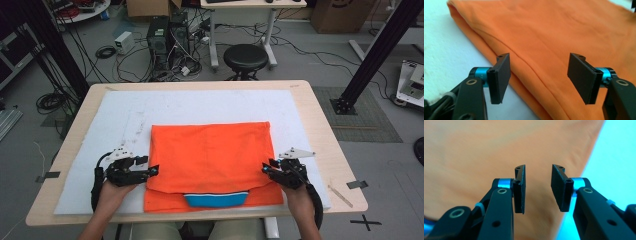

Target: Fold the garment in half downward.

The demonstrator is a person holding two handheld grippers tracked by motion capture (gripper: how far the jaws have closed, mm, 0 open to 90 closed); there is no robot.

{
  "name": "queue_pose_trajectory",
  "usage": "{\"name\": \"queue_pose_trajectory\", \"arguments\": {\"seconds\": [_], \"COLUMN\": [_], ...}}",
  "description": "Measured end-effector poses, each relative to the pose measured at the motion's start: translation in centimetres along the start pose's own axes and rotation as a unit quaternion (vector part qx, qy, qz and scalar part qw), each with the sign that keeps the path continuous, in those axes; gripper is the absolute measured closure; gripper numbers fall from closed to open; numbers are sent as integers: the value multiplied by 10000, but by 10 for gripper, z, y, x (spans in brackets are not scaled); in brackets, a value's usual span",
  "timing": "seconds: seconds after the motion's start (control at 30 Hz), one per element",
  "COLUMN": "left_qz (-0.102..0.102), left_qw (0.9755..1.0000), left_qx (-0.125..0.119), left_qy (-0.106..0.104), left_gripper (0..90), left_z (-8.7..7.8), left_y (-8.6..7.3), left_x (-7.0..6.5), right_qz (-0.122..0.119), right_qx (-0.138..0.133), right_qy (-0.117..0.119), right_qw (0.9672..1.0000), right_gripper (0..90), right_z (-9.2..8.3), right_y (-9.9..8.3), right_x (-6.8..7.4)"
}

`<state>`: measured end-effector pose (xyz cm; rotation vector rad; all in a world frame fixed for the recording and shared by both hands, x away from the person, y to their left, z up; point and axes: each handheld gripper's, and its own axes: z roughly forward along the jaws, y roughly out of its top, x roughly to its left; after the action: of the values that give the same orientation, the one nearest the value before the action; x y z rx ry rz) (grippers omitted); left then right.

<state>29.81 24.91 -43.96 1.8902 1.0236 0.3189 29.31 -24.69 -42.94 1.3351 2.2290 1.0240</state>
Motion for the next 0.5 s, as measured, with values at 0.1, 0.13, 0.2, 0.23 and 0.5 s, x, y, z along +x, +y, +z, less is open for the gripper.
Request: {"name": "queue_pose_trajectory", "arguments": {"seconds": [0.1,0.13,0.2,0.23,0.5], "left_qz": [-45,-70,-103,-124,-268], "left_qw": [9999,9998,9997,9997,9991], "left_qx": [-47,-66,-76,-79,-243], "left_qy": [135,172,194,200,243], "left_gripper": [388,388,388,388,342], "left_z": [-2,-3,-3,-3,-1], "left_y": [0,0,-1,-1,4], "left_x": [1,2,4,5,14], "right_qz": [-47,-53,-103,-151,220], "right_qx": [251,320,370,398,189], "right_qy": [-274,-305,-325,-347,-80], "right_qw": [9993,9990,9987,9985,9995], "right_gripper": [670,704,811,841,602], "right_z": [-2,-2,-2,-3,-12], "right_y": [-11,-13,-17,-17,-10], "right_x": [-4,-5,-5,-4,-12]}}
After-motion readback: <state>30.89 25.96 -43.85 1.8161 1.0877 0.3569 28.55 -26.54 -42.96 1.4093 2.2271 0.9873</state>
